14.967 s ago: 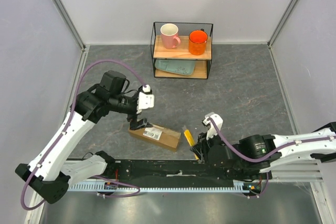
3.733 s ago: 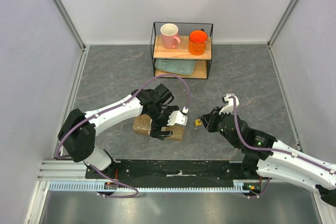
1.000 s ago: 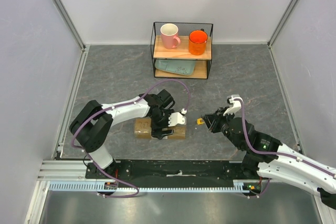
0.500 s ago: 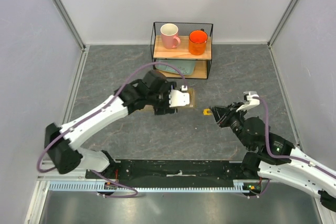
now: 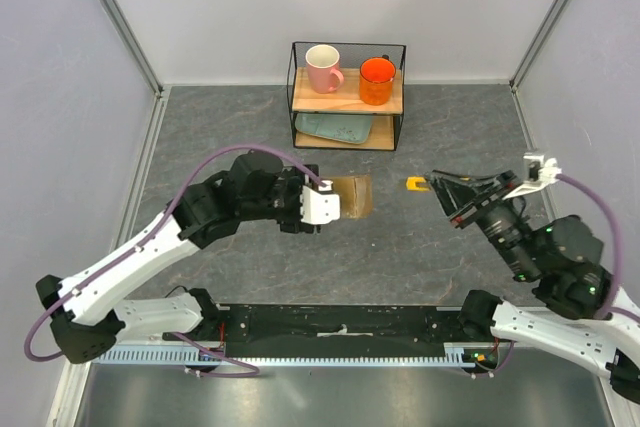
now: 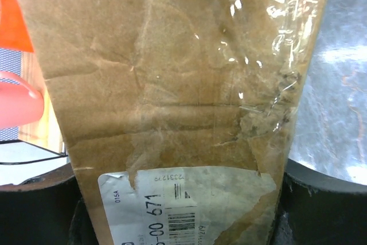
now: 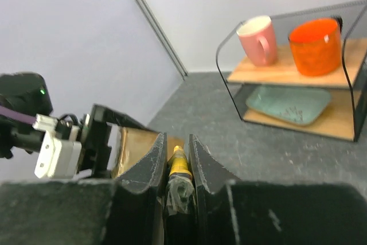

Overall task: Unpack the express box
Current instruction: Pick up the express box from the center of the board.

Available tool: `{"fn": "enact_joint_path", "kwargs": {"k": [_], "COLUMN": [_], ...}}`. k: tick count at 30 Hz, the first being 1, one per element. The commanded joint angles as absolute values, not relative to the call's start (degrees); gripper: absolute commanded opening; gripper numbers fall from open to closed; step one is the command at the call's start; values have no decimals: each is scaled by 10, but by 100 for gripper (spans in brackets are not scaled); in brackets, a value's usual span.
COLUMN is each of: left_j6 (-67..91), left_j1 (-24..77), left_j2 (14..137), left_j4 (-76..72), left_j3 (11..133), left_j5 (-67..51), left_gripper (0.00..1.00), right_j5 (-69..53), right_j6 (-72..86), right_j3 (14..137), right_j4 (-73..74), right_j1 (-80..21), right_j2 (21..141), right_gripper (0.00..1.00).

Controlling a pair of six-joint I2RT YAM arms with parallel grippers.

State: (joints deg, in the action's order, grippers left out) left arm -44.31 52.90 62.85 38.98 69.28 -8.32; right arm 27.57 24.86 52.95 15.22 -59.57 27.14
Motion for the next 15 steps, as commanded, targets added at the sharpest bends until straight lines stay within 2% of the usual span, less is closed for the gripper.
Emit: {"fn": "enact_joint_path", "kwargs": {"k": [1, 5, 10, 15], "left_j6": [-475, -429, -398, -321], "left_j1": [534, 533, 534, 534], "left_j2": [572, 547, 452, 432], "left_j4": [455, 430, 215, 118], "left_j3": [735, 680, 503, 435], "left_j5": [-158, -189, -164, -118], "left_gripper": [2, 2, 2, 2], "right_j5": [222, 200, 162, 150], "right_j6": [191, 212, 214, 208], "right_j3": [604, 580, 560, 555], "right_j4": [184, 135, 57, 26], "right_j1": [-596, -597, -597, -596], "right_j2": [305, 309, 330, 380], "right_gripper": [0, 0, 0, 0]}}
